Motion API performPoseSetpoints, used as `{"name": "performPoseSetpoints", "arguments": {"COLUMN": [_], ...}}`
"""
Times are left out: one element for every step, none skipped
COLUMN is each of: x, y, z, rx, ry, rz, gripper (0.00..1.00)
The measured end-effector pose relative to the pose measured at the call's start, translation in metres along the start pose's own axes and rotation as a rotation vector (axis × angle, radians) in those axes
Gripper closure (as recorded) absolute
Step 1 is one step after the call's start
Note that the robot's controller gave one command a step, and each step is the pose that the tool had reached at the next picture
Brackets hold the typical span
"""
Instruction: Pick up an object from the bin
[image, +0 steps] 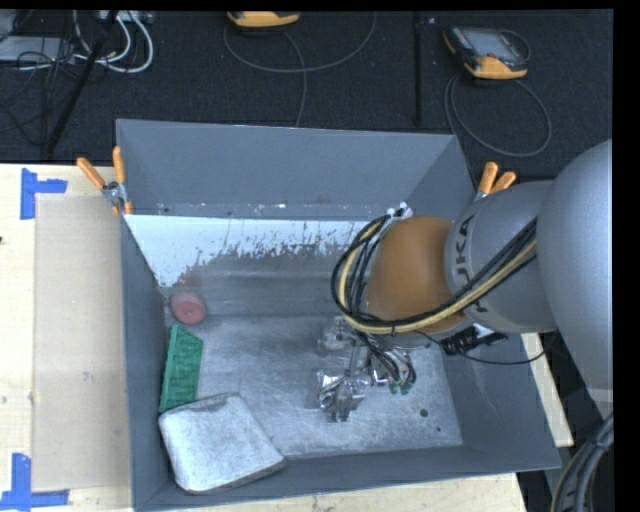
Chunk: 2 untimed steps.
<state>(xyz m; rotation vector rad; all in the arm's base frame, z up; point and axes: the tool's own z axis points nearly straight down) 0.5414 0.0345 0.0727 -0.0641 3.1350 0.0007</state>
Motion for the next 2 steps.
{"name": "performPoseSetpoints", "arguments": {"x": [0.0,-0.013], "y": [-0.001,0.002], "z": [-0.001,-0.158], "rx": [0.0,0.0], "ry": [0.0,-0.004], "rz": [-0.001,-0.137], "gripper": [1.0,1.0]}}
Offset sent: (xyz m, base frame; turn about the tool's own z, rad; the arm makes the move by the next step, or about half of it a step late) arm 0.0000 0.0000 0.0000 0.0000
